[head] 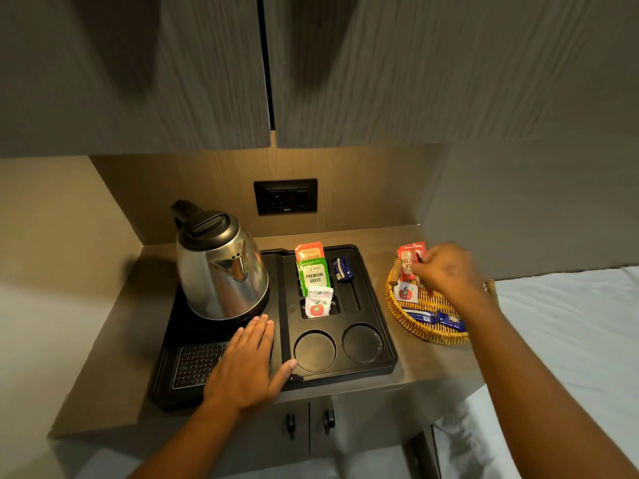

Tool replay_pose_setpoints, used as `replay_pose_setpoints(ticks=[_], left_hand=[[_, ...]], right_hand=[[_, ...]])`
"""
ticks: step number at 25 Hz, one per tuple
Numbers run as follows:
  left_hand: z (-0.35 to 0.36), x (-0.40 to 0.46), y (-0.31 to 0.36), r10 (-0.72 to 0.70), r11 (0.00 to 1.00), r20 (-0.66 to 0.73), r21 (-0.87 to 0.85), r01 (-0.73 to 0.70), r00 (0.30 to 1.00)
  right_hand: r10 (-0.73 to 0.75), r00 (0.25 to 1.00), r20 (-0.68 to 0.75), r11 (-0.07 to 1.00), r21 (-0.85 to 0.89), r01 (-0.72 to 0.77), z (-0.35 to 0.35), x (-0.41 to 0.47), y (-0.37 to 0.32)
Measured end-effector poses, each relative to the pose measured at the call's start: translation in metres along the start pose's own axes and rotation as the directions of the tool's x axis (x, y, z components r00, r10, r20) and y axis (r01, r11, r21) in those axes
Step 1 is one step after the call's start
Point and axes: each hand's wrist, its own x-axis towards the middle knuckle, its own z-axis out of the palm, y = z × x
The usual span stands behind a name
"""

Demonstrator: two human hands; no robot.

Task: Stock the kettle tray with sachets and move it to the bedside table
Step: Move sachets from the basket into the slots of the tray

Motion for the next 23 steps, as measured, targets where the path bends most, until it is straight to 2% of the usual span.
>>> replay_pose_setpoints(ticks=[3, 6, 9, 12, 15, 16, 18, 20, 21, 23], left_hand=[[-0.001, -0.001, 0.000, 0.010, 1.000, -0.002, -0.009, -0.010, 1.000], [-0.004, -0.001, 0.001, 0.006, 1.000, -0.007, -0.022, -0.006, 1.000], [-0.002, -0.002, 0.002, 0.012, 1.000, -0.014, -0.027, -0.012, 1.000], [-0.002, 0.000, 0.000, -0.003, 0.999, 0.006, -0.037, 0.003, 1.000], [-0.014, -0.004, 0.003, 0.030, 0.995, 0.025, -0.101, -0.027, 0.999], [-0.019, -0.009, 0.003, 0.024, 0.985, 0.006, -0.170, -0.023, 1.000], [-0.036, -0.021, -0.009, -0.011, 0.945, -0.124, -0.324, -0.030, 0.992], [-0.045, -0.027, -0.039, -0.066, 0.941, -0.289, -0.336, -0.037, 0.955], [-0.047, -0.025, -0.059, -0.119, 0.946, -0.355, -0.325, -0.004, 0.927], [-0.053, -0.010, -0.098, -0.338, 0.916, -0.363, -0.337, 0.216, 0.868]], right_hand=[[-0.113, 0.979, 0.172, 0.981, 0.174, 0.083, 0.043, -0.013, -0.062], [-0.053, 0.967, 0.248, 0.990, 0.140, 0.019, 0.086, -0.016, -0.089], [-0.014, 0.966, 0.258, 0.998, 0.060, -0.001, 0.107, -0.010, -0.088], [-0.035, 0.960, 0.277, 0.995, 0.095, 0.009, 0.101, -0.008, -0.088], [-0.107, 0.982, 0.156, 0.987, 0.134, 0.087, 0.089, -0.029, -0.074], [-0.135, 0.985, 0.105, 0.985, 0.121, 0.122, 0.090, -0.038, -0.066], [-0.162, 0.986, 0.046, 0.986, 0.047, 0.160, 0.095, -0.055, -0.050], [-0.115, 0.987, 0.108, 0.993, -0.013, 0.117, 0.102, -0.060, -0.041], [-0.079, 0.984, 0.157, 0.996, -0.018, 0.083, 0.106, -0.059, -0.040], [-0.024, 0.974, 0.227, 0.999, -0.020, 0.030, 0.112, -0.051, -0.047]])
